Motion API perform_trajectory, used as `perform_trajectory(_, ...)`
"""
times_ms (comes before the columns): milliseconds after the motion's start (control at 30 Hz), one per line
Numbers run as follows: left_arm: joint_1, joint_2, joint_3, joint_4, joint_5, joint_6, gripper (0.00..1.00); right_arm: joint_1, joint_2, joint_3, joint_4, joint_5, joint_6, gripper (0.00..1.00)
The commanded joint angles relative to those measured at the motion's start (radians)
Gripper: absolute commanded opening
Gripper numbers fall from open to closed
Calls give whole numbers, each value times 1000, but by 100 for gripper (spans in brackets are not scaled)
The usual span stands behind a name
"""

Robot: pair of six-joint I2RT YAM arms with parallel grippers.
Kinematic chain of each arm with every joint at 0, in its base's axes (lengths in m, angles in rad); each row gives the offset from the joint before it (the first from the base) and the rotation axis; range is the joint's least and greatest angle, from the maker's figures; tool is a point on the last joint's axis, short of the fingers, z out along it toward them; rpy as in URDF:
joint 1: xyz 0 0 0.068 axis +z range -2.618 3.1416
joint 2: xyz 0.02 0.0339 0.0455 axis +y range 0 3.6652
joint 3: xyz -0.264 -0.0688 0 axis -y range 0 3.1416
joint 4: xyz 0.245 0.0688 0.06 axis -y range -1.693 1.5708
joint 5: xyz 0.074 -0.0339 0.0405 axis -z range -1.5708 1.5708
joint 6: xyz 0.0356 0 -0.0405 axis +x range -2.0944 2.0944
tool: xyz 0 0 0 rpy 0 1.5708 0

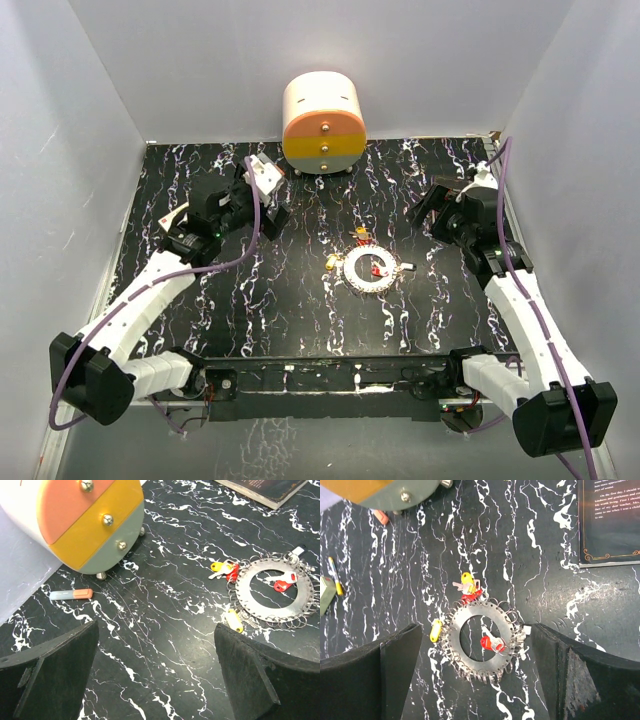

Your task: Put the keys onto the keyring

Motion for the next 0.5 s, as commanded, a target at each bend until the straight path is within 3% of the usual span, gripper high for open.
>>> perform_trajectory(0,23,-49,9,38,-10,-37,97,3,-27,9,92,60,67,99)
perform_trajectory(333,59,-84,-40,84,-39,-53,97,20,-11,49,98,104,1,99)
perform_trajectory(467,64,-77,-38,80,-35,-63,97,112,-23,50,99,265,-16,99)
